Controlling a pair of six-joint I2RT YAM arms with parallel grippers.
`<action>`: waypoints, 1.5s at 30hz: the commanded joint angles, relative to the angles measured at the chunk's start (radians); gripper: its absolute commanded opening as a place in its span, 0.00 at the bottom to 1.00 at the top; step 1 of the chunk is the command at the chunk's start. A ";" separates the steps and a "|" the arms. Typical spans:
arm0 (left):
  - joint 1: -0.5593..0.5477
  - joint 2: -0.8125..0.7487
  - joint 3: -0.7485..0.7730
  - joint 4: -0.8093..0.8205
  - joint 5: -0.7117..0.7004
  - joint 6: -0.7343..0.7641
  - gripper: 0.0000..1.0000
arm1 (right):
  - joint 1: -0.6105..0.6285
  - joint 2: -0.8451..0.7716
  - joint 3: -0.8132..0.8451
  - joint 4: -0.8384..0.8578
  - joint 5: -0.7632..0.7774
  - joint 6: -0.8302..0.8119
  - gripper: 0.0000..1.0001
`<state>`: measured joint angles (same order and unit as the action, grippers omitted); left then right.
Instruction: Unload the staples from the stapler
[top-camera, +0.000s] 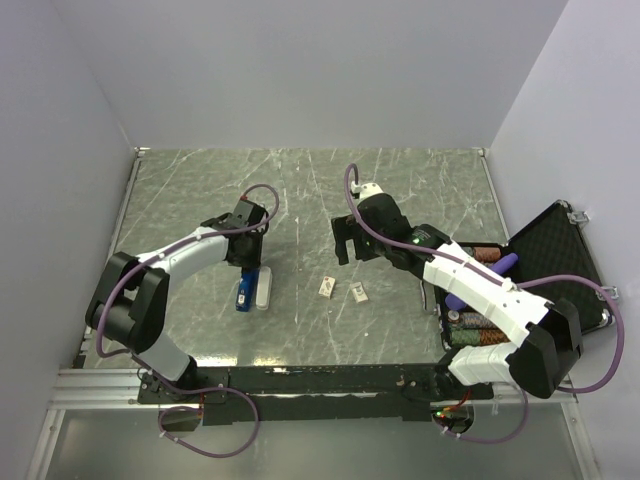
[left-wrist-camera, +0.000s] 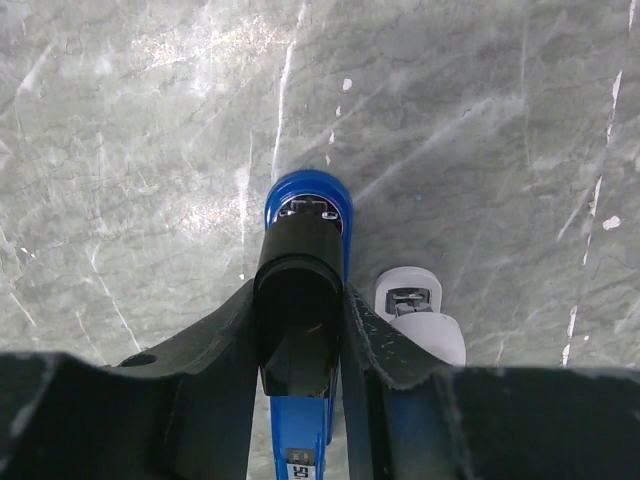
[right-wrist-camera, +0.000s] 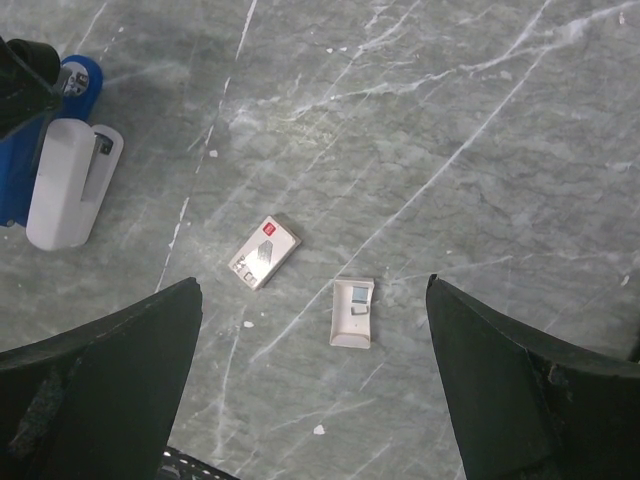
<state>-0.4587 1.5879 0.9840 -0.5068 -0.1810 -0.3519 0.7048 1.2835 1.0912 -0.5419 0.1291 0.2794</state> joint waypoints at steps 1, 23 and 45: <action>-0.012 -0.019 0.031 0.013 -0.041 0.007 0.01 | 0.010 -0.024 0.006 0.011 0.001 0.012 1.00; -0.026 -0.419 0.104 -0.104 0.190 0.071 0.01 | 0.016 -0.182 0.070 -0.007 -0.175 -0.121 1.00; -0.107 -0.537 -0.048 0.172 1.193 0.208 0.01 | 0.016 -0.260 0.090 0.017 -0.887 -0.397 0.67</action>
<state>-0.5343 1.0561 0.9199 -0.4519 0.8024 -0.1799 0.7139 0.9981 1.1477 -0.5747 -0.5575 -0.0620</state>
